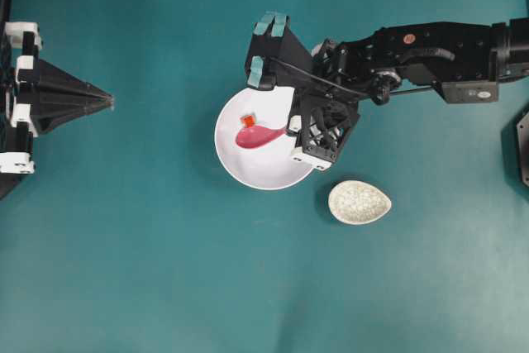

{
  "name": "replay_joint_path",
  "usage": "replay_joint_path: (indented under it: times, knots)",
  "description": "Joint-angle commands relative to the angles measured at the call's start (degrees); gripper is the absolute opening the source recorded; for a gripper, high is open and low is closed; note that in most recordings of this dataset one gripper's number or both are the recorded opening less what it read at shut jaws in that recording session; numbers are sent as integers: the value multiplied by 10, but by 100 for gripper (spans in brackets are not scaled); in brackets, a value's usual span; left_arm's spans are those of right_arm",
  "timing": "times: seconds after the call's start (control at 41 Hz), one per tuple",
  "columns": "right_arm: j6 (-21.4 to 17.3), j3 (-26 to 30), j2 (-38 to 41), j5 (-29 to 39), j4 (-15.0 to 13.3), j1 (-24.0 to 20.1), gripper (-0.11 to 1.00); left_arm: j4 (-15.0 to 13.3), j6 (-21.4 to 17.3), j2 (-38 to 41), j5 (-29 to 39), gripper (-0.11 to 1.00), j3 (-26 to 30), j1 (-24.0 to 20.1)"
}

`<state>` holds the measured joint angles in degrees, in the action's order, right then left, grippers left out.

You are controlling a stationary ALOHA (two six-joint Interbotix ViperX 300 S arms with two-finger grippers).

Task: Grip the spoon and scoop the red block from the bowl with right arm.
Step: 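Push the spoon tip under the red cube inside the white bowl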

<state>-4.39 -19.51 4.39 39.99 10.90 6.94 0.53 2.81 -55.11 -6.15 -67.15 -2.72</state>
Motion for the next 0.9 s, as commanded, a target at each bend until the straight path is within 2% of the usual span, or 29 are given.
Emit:
replay_joint_path:
  times: [0.0, 0.244, 0.585, 0.878]
  knots:
    - [-9, 0, -16, 8, -4, 2, 25, 1, 1, 4, -7, 0, 12, 0]
    - [-16, -38, -40, 13, -4, 2, 25, 1, 0, 4, -6, 0, 12, -1]
    - [-41, -40, -42, 15, -6, 4, 25, 1, 1, 4, -6, 0, 12, 0]
    - [-44, -38, -41, -11, -18, 11, 25, 2, 0, 4, -6, 0, 11, -1]
